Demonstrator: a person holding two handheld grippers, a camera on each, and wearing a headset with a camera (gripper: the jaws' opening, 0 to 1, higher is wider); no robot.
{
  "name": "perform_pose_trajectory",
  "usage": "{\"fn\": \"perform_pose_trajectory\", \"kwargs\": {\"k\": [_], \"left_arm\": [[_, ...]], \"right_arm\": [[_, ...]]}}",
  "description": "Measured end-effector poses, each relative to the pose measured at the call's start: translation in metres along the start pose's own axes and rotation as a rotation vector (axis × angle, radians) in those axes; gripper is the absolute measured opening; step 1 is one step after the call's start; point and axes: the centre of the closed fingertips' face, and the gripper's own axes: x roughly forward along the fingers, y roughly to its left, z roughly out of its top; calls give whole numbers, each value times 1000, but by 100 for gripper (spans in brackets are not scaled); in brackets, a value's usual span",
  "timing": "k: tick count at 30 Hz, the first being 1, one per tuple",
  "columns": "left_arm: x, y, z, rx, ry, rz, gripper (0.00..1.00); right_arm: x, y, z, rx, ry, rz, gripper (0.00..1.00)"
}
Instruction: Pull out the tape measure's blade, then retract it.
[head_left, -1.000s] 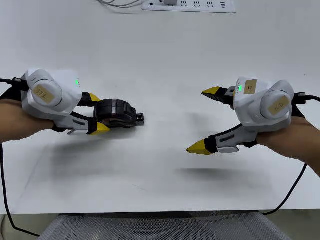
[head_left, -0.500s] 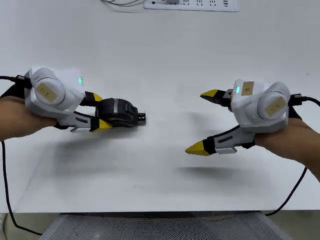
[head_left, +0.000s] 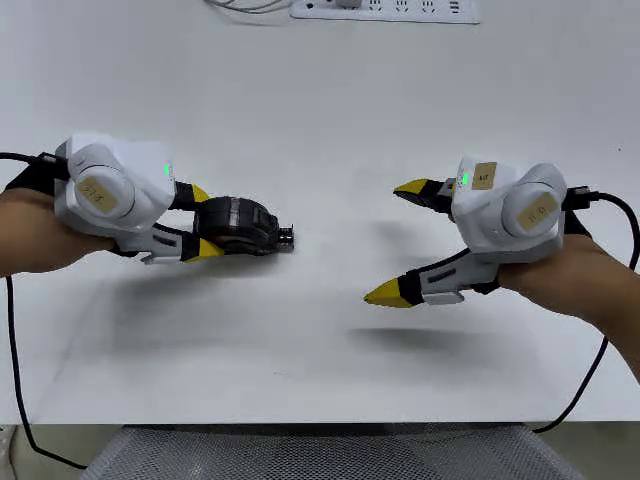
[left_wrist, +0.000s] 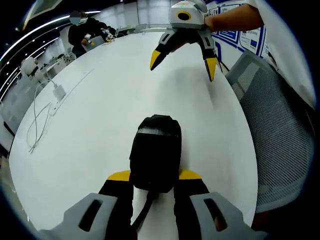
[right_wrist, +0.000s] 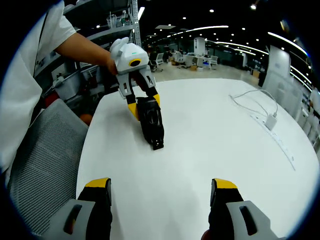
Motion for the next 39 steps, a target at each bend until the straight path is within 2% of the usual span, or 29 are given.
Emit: {"fn": "perform_pose_trajectory", "kwargs": {"k": [8, 25, 30, 39], "left_arm": [[-1, -1, 0, -28, -4, -17, 26], [0, -1, -1, -48, 0, -7, 25], [0, -1, -2, -51, 3, -4, 26], [1, -1, -2, -60, 5, -10, 26]], "right_arm": [[6, -2, 4, -9, -13, 7, 76], [34, -5, 20, -59, -60, 36, 57], [46, -5, 20, -65, -67, 52, 54], [62, -2, 33, -62, -90, 68, 55]]}}
